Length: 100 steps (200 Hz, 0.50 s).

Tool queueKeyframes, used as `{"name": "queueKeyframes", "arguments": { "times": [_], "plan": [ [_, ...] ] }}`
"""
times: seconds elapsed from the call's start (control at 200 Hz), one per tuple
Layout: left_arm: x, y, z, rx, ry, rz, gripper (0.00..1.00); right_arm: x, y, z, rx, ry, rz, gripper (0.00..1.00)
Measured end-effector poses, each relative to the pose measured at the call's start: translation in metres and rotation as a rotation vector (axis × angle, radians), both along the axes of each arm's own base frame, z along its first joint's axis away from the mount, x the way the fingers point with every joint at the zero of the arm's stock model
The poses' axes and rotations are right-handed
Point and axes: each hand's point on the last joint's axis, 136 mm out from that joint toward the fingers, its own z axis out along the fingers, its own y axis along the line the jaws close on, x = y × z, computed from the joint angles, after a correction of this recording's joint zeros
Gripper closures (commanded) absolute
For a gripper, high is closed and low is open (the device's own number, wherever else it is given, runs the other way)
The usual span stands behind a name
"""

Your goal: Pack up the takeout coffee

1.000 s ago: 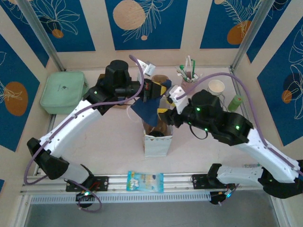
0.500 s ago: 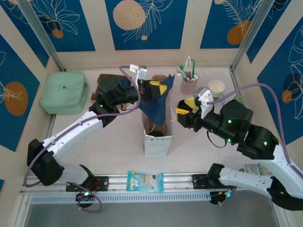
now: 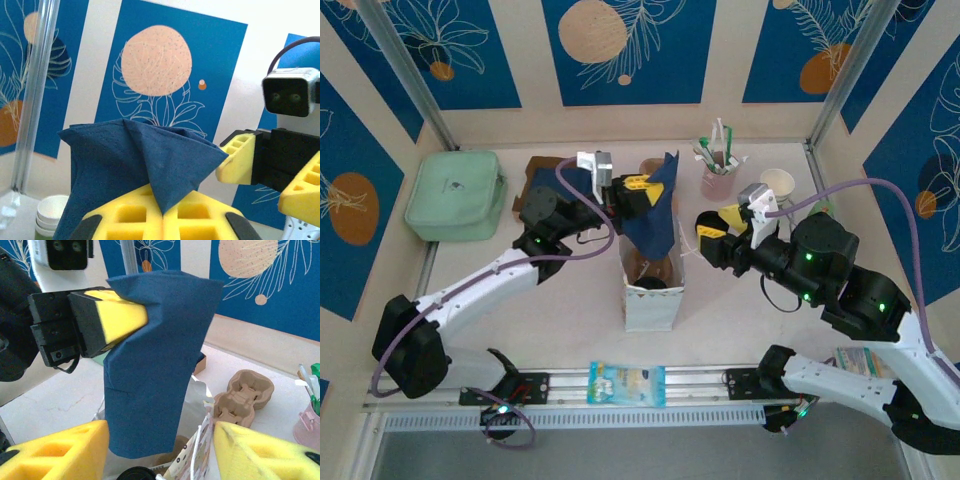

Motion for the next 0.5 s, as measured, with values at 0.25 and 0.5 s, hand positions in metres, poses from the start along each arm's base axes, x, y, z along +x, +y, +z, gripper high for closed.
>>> {"name": "queueKeyframes", "arguments": {
  "times": [0.25,0.5],
  "plan": [
    [0.006,-0.002,-0.014,-0.070,-0.065,0.010,1.00,0.002,-0.002,0.000,0.018,0.015,-0.009,0.42],
    [0.017,-0.010,-0.030,-0.124,-0.038,-0.018,1.00,0.002,-0.006,0.000,0.038,0.021,-0.014,0.42]
  ]
}}
